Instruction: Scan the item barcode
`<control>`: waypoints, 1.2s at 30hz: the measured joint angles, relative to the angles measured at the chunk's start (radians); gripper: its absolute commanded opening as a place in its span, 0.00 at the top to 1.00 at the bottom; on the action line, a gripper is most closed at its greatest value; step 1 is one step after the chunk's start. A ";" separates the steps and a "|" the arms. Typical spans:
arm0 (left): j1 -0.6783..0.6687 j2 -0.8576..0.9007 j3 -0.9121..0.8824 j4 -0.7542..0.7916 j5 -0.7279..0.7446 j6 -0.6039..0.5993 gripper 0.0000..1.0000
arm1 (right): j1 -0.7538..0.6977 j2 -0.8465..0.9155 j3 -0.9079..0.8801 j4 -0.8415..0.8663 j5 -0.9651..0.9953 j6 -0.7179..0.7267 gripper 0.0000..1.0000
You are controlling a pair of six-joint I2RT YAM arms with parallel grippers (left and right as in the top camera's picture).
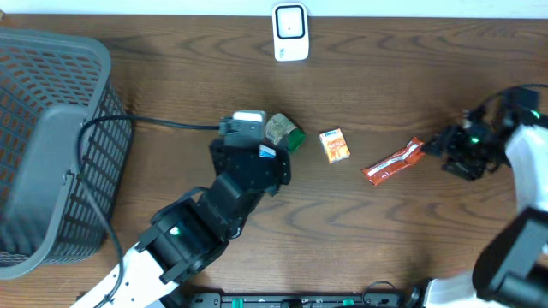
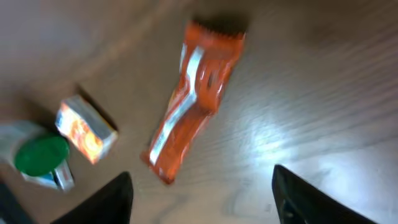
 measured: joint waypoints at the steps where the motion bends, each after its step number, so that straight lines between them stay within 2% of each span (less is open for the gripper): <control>1: 0.000 -0.015 0.000 0.000 -0.023 0.008 0.15 | -0.029 -0.028 -0.049 0.050 -0.025 -0.008 0.26; 5: 0.014 -0.110 0.000 0.002 -0.121 0.051 0.15 | -0.107 -0.051 -0.262 0.218 -0.134 -0.038 0.28; 8: 0.065 -0.184 0.000 -0.002 -0.158 0.063 0.15 | -0.106 -0.045 -0.409 0.349 -0.206 -0.026 0.29; 11: 0.107 -0.226 0.000 -0.014 -0.172 0.070 0.15 | -0.101 -0.047 -0.509 0.521 -0.261 0.034 0.28; 13: 0.131 -0.245 0.000 -0.044 -0.180 0.072 0.15 | -0.098 -0.051 -0.541 0.616 -0.286 0.090 0.24; 17: 0.141 -0.247 0.000 -0.085 -0.184 0.072 0.15 | -0.096 -0.066 -0.592 0.760 -0.298 0.203 0.21; 22: 0.141 -0.245 0.000 -0.093 -0.184 0.072 0.15 | -0.081 -0.068 -0.616 0.863 -0.291 0.300 0.17; 28: 0.141 -0.245 0.000 -0.094 -0.200 0.072 0.15 | 0.017 -0.073 -0.612 0.902 -0.219 0.373 0.14; 34: 0.141 -0.245 0.000 -0.096 -0.229 0.072 0.14 | 0.101 -0.070 -0.602 0.919 -0.129 0.437 0.20; 36: 0.141 -0.246 0.000 -0.113 -0.237 0.072 0.14 | 0.109 -0.049 -0.598 0.951 -0.121 0.460 0.26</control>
